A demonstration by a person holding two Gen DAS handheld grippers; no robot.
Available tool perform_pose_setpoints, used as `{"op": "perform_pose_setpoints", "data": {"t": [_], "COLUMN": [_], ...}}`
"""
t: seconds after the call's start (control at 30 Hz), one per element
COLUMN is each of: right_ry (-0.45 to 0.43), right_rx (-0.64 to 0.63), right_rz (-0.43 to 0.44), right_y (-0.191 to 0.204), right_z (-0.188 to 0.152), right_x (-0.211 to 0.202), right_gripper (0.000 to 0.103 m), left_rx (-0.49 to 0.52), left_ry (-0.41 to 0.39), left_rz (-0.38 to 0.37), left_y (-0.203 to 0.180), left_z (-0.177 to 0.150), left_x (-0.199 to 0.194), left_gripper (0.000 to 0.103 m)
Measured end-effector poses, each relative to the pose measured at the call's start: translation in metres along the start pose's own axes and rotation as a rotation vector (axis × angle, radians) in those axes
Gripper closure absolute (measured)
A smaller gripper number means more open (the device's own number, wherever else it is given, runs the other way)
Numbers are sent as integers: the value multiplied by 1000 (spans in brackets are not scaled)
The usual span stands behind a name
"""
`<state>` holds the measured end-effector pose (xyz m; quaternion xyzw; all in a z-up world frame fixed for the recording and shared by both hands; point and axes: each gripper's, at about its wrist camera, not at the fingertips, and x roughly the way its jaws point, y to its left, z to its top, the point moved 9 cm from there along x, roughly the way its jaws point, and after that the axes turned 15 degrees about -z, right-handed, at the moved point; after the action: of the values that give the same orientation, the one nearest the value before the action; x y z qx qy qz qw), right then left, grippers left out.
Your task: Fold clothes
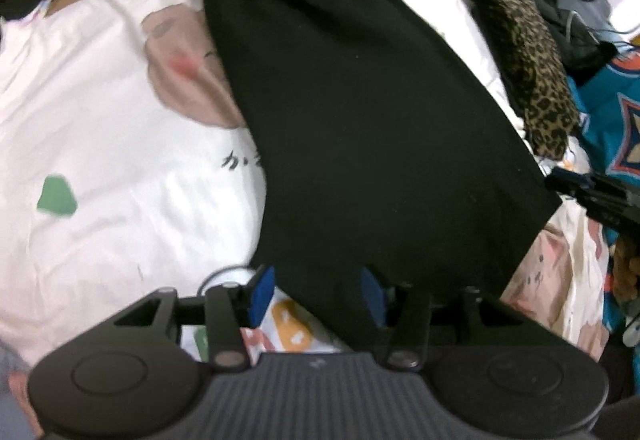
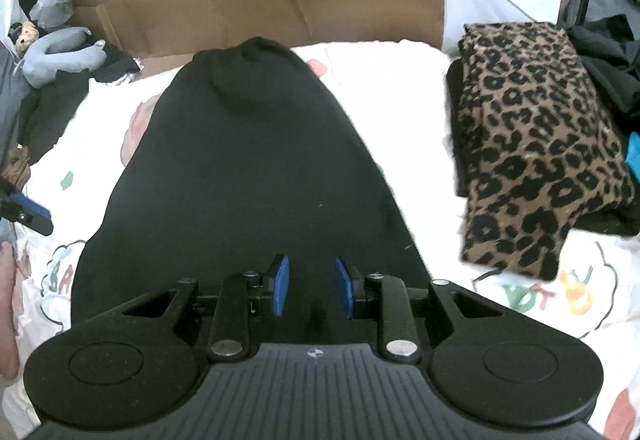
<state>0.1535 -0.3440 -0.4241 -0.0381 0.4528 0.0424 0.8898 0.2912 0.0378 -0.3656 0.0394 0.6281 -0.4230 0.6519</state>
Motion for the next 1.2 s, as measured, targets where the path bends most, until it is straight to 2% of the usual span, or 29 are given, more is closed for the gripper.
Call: {"op": "perform_pose_setpoints", "data": {"t": [0.17,0.27,0.57,0.63,0.73,0.83,0.97,1.03,1.2], "right_ry": [-19,-19,-12,-5,11,32,73,96,136], "right_rx": [-4,5,-17,-32,-39,-26,-4,8,-17], "right_rz": [-10,-19,-39,-38,-19,34,110,145,173], "right_y": [-33,-56,-111,-121,-134,-137,-122,-113,-94], "right_z": [2,0,-14,-16,-20,-24,-35,-41,-51], "right_x": [-8,-12,-17,-17,-17,-12,4,14,40], "right_gripper": [70,71,71,71,71,71,70,70,71], "left_rx": [-59,-73,-192,-234,-275,-304,-346,-395,-437], "left_ry": [-40,-78,-113,-120,-122,-104,-101,-116,-144], "left_rz": [63,98,89,82,40,-1,-13,-35,-40], "left_y": [-1,2,-27,-21,-24,-50,-82,-80,-69], "left_z": [-6,-12,-49,-65,-81,-96,-88,-96,-107], "left_x": [-19,-31,-9,-13,-1,36,98,105,120], "left_gripper": [50,46,46,46,46,46,47,47,47]}}
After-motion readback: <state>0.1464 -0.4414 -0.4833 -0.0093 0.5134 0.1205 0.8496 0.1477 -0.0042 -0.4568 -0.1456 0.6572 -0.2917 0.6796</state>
